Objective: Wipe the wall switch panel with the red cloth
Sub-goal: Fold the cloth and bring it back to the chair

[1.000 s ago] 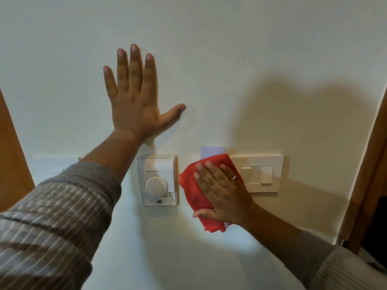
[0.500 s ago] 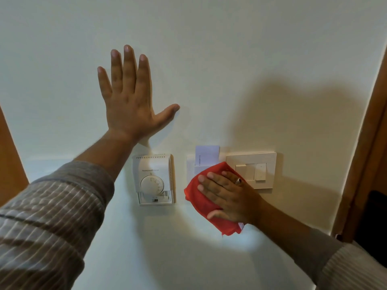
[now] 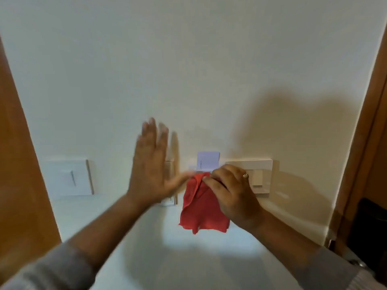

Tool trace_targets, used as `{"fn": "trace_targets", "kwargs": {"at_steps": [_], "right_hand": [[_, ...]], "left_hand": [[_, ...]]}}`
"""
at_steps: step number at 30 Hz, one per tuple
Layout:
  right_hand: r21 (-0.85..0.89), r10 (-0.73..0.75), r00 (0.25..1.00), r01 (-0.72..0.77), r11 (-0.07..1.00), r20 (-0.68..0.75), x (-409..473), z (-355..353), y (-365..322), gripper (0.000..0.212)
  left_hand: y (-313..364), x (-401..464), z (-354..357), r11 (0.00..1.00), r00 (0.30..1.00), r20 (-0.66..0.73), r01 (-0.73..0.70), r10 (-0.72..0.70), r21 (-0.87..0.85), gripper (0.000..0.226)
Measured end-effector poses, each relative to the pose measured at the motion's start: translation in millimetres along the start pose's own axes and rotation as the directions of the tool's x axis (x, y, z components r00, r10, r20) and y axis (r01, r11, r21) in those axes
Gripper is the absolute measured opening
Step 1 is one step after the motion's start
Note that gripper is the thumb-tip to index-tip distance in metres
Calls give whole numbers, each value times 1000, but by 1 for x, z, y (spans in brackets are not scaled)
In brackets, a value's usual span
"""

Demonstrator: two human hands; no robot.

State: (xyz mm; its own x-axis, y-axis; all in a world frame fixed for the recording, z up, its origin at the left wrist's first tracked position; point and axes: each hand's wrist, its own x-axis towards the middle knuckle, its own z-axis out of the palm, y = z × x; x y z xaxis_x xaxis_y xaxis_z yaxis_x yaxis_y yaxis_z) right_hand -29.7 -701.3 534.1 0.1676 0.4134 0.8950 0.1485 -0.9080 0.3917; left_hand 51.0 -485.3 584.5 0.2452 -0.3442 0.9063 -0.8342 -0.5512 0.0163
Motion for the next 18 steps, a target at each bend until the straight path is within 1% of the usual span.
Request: {"fn": "trace_targets", "kwargs": {"at_steps": [1, 2, 3, 4, 5, 6, 7, 8, 9, 10, 11, 12, 13, 14, 15, 16, 18], "right_hand": [[12, 13, 1000, -13, 1000, -15, 10, -5, -4, 21], [19, 20, 999, -19, 1000, -27, 21, -9, -10, 21], [24, 29, 999, -29, 999, -35, 33, -13, -17, 22], [38, 44, 998, -42, 998, -40, 45, -17, -24, 24], [56, 55, 997, -53, 997, -49, 56, -21, -34, 24], [73, 81, 995, -77, 994, -58, 65, -23, -46, 24], [87, 121, 991, -116, 989, -59, 73, -25, -62, 24], [101, 197, 980, -192, 976, -43, 78, -27, -79, 27], [113, 318, 948, -315, 942, -10, 80, -28, -91, 40], [131, 498, 866, -500, 856, 47, 79, -27, -115, 58], [181, 690, 712, -701, 689, 132, 77, -25, -137, 73], [247, 833, 491, -866, 434, 257, 73, -24, -160, 78], [306, 877, 260, -942, 138, 405, 69, -23, -183, 75], [326, 834, 70, -936, -136, 547, 64, -19, -201, 65], [308, 777, -55, -899, -312, 627, 58, -14, -218, 55], [279, 754, -119, -883, -379, 646, 52, -9, -236, 48], [263, 776, -168, -880, -396, 608, 42, 0, -273, 40]], "left_hand": [[14, -27, 0, 991, 999, 45, 22, -16, -129, 110], [25, -47, -2, 962, 991, 113, 95, -68, -257, 103], [33, -60, -5, 911, 974, 184, 194, -134, -362, 88], [37, -68, -8, 855, 953, 229, 284, -201, -435, 66], [38, -72, -12, 795, 932, 245, 357, -267, -490, 40], [36, -73, -17, 719, 903, 258, 430, -344, -546, 19], [30, -73, -27, 623, 866, 293, 495, -405, -606, 13], [24, -75, -37, 520, 829, 350, 550, -436, -653, 15], [20, -74, -44, 409, 795, 410, 589, -447, -697, 19], [8, -80, -58, 310, 766, 477, 622, -432, -719, 19], [-2, -85, -70, 242, 748, 524, 642, -409, -728, 18], [-12, -92, -81, 196, 731, 562, 660, -387, -725, 18], [-23, -100, -91, 167, 712, 595, 682, -373, -712, 18], [-33, -108, -98, 149, 686, 626, 709, -370, -689, 18], [-44, -117, -104, 129, 654, 663, 741, -365, -659, 18], [-55, -129, -110, 110, 621, 698, 770, -356, -629, 17], [-75, -158, -118, 86, 550, 753, 824, -361, -560, 15]]}}
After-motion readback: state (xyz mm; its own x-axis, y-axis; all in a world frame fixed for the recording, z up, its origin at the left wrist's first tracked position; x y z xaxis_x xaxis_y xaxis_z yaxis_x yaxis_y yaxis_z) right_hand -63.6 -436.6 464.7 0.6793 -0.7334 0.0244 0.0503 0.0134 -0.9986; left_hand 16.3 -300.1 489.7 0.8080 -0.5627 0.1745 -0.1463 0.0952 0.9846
